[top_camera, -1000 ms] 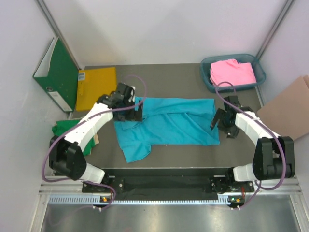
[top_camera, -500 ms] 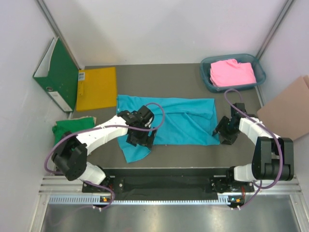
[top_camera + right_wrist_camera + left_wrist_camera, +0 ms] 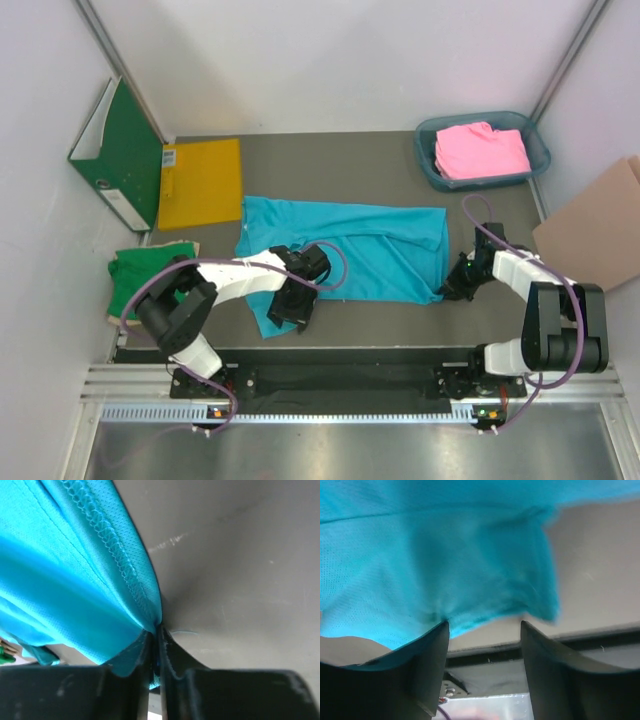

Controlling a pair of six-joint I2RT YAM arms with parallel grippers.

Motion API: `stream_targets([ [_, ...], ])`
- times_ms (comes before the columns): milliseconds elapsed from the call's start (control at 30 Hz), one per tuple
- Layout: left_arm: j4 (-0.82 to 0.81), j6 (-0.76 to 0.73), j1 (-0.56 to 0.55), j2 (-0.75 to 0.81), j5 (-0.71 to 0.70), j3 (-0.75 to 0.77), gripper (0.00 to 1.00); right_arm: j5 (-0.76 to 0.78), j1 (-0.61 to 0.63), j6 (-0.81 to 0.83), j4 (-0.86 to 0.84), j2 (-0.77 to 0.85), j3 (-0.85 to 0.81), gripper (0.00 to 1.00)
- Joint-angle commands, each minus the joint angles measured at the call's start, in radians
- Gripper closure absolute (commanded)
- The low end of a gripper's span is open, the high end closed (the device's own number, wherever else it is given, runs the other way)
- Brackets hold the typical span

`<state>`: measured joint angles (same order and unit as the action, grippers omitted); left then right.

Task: Fold and stack the t-shirts
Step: Grap the side of the flattened tshirt closest away from the robot with both arms, then fold the other side of the tshirt into a rectangle

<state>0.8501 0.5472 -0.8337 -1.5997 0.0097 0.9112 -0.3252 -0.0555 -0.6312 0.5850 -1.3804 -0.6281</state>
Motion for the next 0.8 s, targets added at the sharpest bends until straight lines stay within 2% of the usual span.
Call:
stream_targets([
  [0,-0.013,0.071,-0.001,-0.065,-0.170,-0.009,0.48,-0.029,-0.004,0.010,-0.022,0.026,0.001,0.96],
  [100,0.032,0.106,0.001,-0.117,-0.287,0.026,0.72,-0.031,-0.004,0.016,-0.025,0.046,-0.001,0.99],
  [133,0.044,0.112,0.001,-0.126,-0.304,0.035,0.89,-0.031,-0.004,0.019,-0.016,0.056,-0.007,1.00],
  [167,0.059,0.117,-0.001,-0.132,-0.321,0.055,1.00,-0.031,-0.004,0.022,-0.013,0.061,-0.010,1.00],
  [367,0.210,0.151,0.001,-0.059,-0.407,0.161,1.00,-0.031,-0.004,0.054,0.027,0.095,-0.056,1.00],
  [567,0.381,0.214,0.036,-0.058,-0.539,0.291,1.00,-0.037,-0.004,0.062,0.018,0.073,-0.116,1.00],
  [767,0.403,0.214,0.099,-0.118,-0.602,0.412,1.00,-0.051,-0.004,0.073,0.007,0.003,-0.189,0.99],
])
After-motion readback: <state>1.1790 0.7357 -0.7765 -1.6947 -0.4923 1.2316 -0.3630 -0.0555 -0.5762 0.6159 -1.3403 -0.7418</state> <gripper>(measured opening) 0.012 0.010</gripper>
